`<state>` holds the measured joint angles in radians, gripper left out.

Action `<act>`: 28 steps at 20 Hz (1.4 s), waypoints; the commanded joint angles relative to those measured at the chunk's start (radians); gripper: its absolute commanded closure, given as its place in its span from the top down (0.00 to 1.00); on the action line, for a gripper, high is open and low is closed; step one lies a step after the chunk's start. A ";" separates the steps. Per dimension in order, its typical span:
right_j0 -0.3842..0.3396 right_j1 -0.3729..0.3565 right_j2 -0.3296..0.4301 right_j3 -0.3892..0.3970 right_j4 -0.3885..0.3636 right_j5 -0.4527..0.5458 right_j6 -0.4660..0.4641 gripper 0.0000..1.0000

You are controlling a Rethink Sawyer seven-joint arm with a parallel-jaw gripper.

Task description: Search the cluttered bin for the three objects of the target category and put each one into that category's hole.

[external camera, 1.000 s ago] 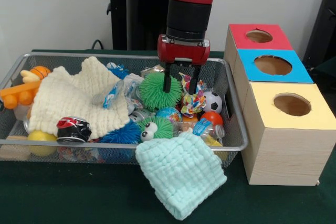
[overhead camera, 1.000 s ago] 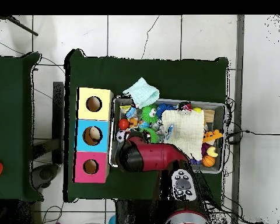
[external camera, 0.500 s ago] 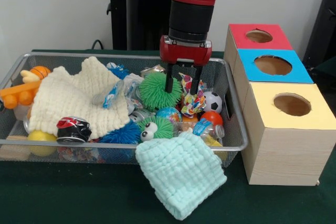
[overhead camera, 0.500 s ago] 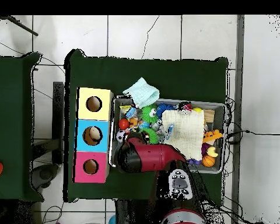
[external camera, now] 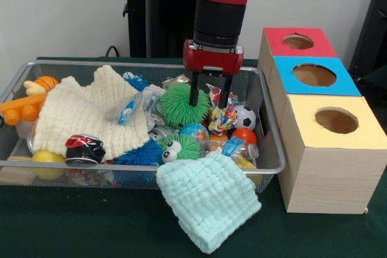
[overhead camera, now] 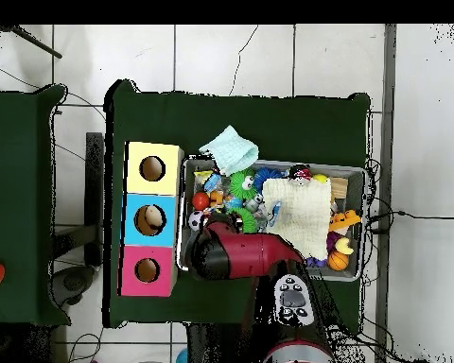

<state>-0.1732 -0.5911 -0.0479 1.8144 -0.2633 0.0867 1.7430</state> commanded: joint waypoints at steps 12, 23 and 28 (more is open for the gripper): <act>0.003 -0.072 0.046 0.029 0.049 0.098 0.143 1.00; 0.019 -0.060 0.057 0.056 0.080 0.057 0.181 1.00; 0.020 -0.057 0.060 0.063 0.091 0.045 0.176 1.00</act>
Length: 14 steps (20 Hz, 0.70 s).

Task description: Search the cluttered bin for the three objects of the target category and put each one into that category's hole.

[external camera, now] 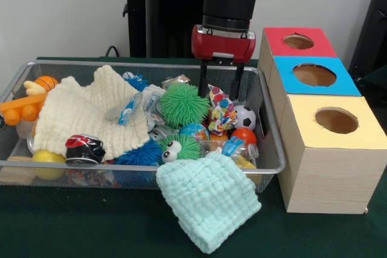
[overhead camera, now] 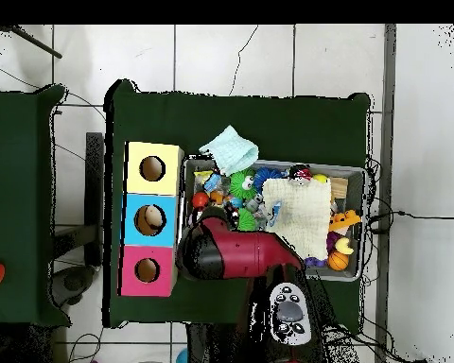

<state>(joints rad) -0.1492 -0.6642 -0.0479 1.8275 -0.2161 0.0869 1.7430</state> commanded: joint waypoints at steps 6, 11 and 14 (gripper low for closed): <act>-0.006 0.021 0.060 0.055 0.044 0.037 0.165 1.00; -0.008 0.020 0.064 0.054 0.040 0.037 0.160 1.00; -0.006 0.021 0.061 0.056 0.035 0.029 0.159 1.00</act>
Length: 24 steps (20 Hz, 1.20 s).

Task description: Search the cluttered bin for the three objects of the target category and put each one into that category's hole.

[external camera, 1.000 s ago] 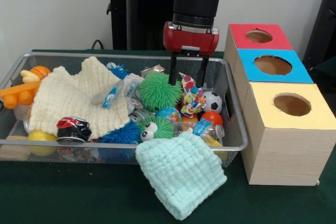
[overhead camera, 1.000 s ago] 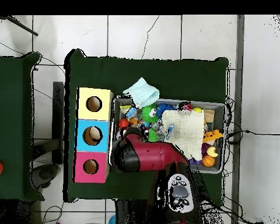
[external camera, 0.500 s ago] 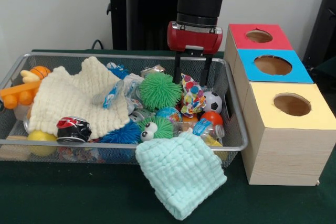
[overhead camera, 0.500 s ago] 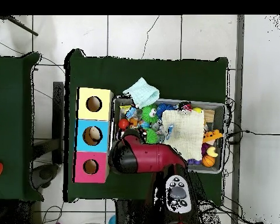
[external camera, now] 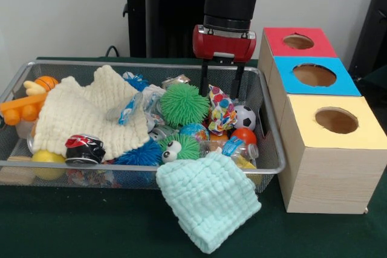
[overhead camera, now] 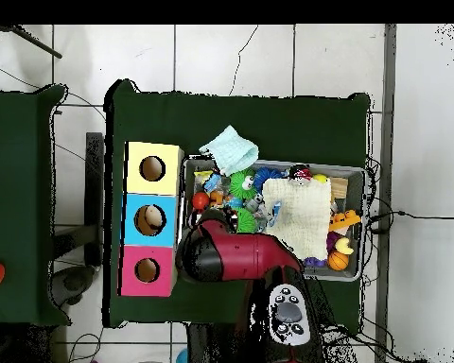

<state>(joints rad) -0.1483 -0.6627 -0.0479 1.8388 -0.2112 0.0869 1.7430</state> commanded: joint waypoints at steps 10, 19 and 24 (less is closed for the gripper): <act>0.005 0.026 0.049 0.046 0.031 0.009 0.171 1.00; -0.003 0.033 0.056 0.064 0.018 -0.041 0.179 1.00; -0.020 0.035 0.069 0.072 0.006 -0.064 0.176 1.00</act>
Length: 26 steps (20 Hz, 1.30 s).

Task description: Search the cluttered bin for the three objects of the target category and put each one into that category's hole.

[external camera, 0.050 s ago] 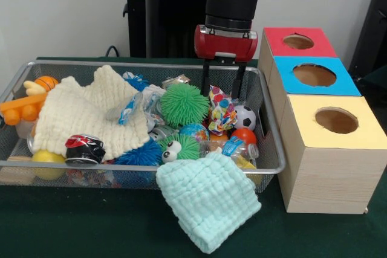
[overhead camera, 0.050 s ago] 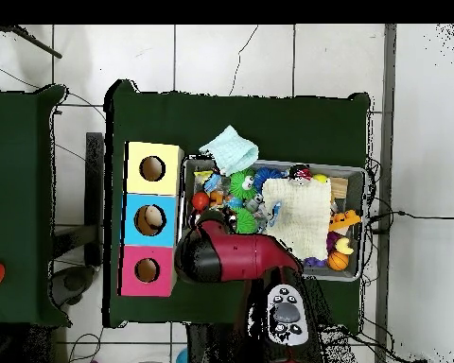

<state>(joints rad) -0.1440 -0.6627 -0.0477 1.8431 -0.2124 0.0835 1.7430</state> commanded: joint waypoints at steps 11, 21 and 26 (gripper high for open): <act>-0.014 0.060 0.049 0.080 -0.002 -0.121 0.181 1.00; -0.025 0.077 0.054 0.083 -0.004 -0.149 0.167 1.00; -0.025 0.080 0.054 0.085 -0.003 -0.158 0.171 1.00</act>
<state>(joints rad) -0.1441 -0.6173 -0.0476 1.8971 -0.2120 -0.0121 1.7430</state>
